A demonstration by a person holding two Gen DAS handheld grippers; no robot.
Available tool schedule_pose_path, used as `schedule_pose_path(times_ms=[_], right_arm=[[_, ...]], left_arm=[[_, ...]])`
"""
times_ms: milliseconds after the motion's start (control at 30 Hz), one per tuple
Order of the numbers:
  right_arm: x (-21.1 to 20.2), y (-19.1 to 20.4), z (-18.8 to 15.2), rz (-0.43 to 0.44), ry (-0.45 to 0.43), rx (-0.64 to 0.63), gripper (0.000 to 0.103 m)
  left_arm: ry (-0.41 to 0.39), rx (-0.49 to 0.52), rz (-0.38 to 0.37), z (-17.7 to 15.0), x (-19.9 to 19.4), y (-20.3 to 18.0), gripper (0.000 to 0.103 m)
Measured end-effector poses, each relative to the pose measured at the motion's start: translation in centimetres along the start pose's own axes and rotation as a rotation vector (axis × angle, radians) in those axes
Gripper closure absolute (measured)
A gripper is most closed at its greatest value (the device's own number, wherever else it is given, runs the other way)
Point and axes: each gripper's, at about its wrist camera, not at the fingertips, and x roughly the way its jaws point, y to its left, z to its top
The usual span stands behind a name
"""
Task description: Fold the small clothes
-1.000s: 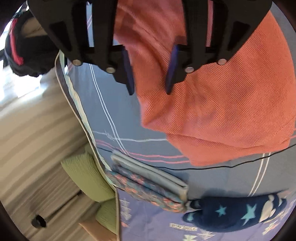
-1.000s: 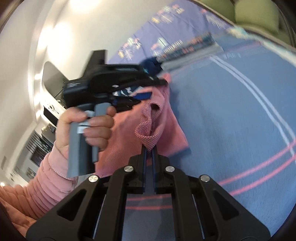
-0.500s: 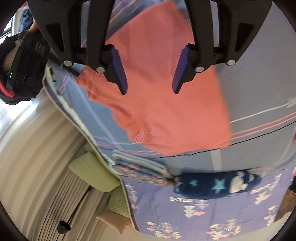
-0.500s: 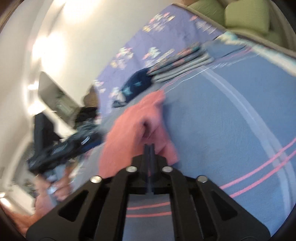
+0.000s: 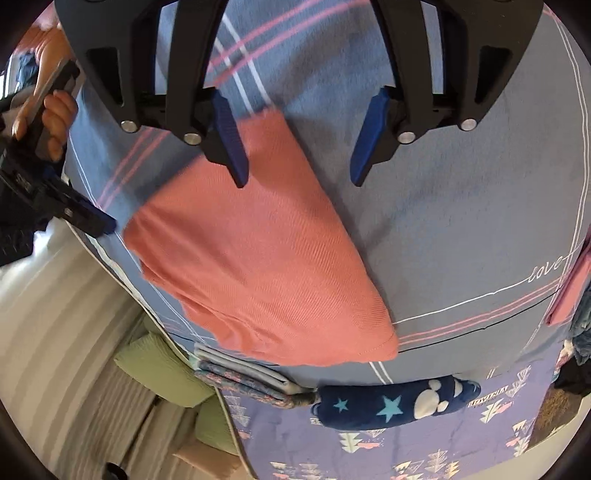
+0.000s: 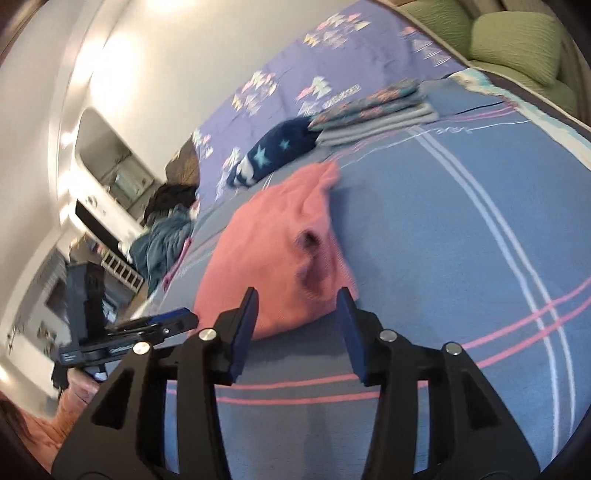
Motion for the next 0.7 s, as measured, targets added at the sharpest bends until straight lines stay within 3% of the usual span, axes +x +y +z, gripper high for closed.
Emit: schedule_pose_path(times_ms=[133,167,200,300,400,500,600,700], right_arm=[[1.9,-0.9,-0.1,0.019,0.062,0.093,0.061],[2.4,-1.1,0.0,0.020,0.064,0.118,0.070],[2.6,-1.3,0.2,0.011,0.063,0.139,0.096],[2.0,-1.0,1.0,0.014,0.004,0.168,0.098],[0.7,0.6,1.9,0.002,-0.042,0.086,0.098],[1.1,0.1,1.8,-0.017,-0.023,0.102,0.098],[2.5,-2.6,0.8,-0.050,0.035,0.207,0.098],[3.3,-4.8,0.0,0.001,0.062,0.313,0.098]], left_arm=[[0.006,0.103,0.010,-2.5,-0.7,-1.6,0.038],[0.010,0.117,0.021,-2.9,-0.4,-1.8,0.038],[0.011,0.127,0.052,-3.2,0.1,-2.0,0.038],[-0.015,0.089,0.135,-3.0,1.0,-1.8,0.038],[-0.058,0.054,0.116,-2.3,0.5,-1.7,0.038],[-0.072,0.090,0.160,-2.3,0.5,-2.1,0.038],[-0.047,0.099,0.198,-2.7,1.3,-1.9,0.038],[-0.038,0.106,0.201,-3.2,1.3,-1.8,0.038]])
